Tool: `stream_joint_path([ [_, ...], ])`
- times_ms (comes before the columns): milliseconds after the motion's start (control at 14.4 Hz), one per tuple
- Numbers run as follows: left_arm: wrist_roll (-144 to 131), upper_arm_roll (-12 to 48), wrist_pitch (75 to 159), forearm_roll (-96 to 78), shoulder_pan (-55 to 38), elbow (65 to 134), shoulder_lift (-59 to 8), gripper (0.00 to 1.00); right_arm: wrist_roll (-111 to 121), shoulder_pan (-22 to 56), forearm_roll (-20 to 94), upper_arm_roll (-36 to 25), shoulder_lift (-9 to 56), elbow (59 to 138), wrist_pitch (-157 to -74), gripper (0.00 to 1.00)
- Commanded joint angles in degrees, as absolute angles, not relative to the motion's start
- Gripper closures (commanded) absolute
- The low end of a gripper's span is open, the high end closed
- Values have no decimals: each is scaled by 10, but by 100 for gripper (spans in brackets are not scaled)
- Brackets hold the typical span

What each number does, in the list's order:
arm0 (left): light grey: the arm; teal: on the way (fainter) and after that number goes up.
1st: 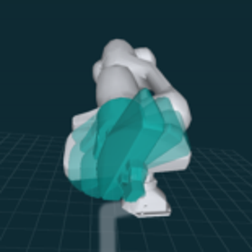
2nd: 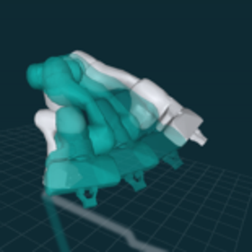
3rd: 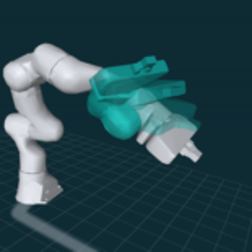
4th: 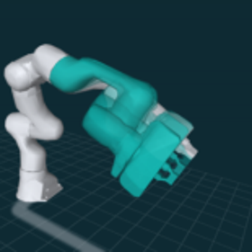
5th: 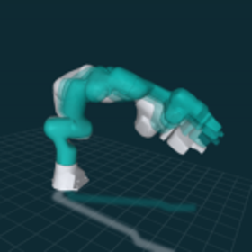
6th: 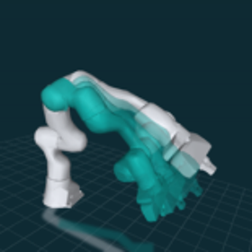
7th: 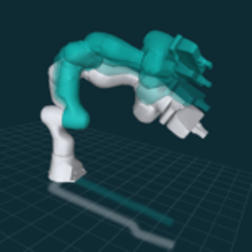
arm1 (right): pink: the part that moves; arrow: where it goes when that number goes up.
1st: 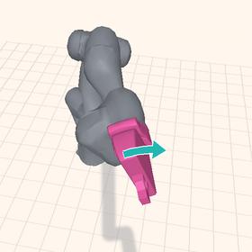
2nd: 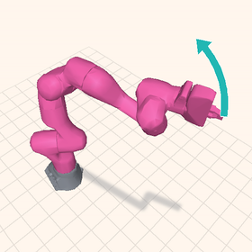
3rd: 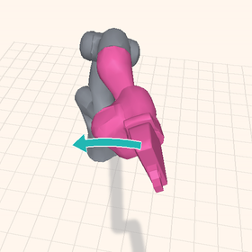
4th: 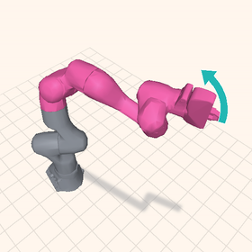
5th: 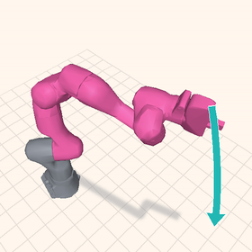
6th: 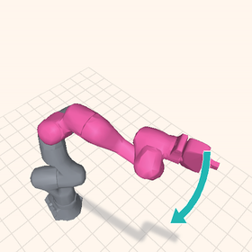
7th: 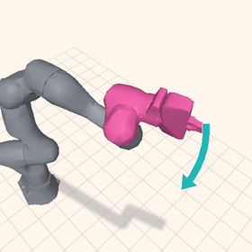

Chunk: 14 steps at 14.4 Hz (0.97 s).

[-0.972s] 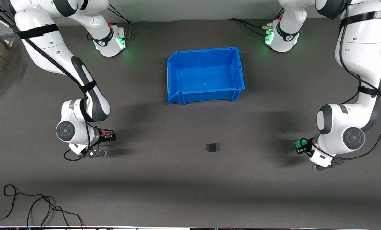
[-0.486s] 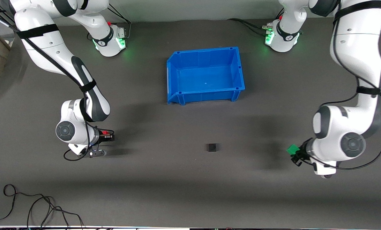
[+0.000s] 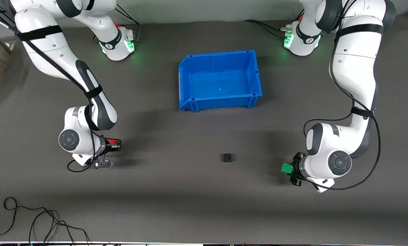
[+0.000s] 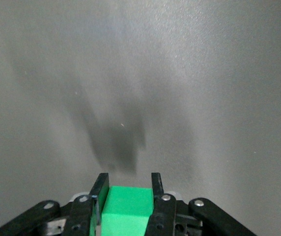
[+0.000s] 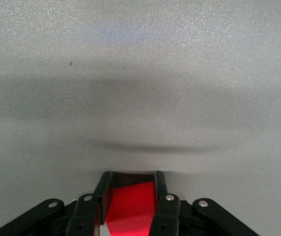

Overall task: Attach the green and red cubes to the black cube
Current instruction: 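Carry the red cube with the right gripper while the left gripper carries green toward black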

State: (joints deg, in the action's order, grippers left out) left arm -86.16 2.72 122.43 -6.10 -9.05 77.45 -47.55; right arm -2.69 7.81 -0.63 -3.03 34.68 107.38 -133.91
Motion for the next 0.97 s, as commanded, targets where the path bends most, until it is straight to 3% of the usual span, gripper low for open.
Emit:
stream_joint_path([
  [0, -950, 25, 1218, -81, -93, 758, -478, 100, -73, 77, 7, -34, 319, 1083, -1319, 100],
  [486, -1052, 25, 1226, -76, -148, 753, -482, 100, -304, 89, 61, -29, 289, 1036, -1212, 100],
  [903, -1079, 23, 1227, -69, -198, 752, -495, 100, -670, 205, 178, -30, 297, 1000, -1207, 100],
])
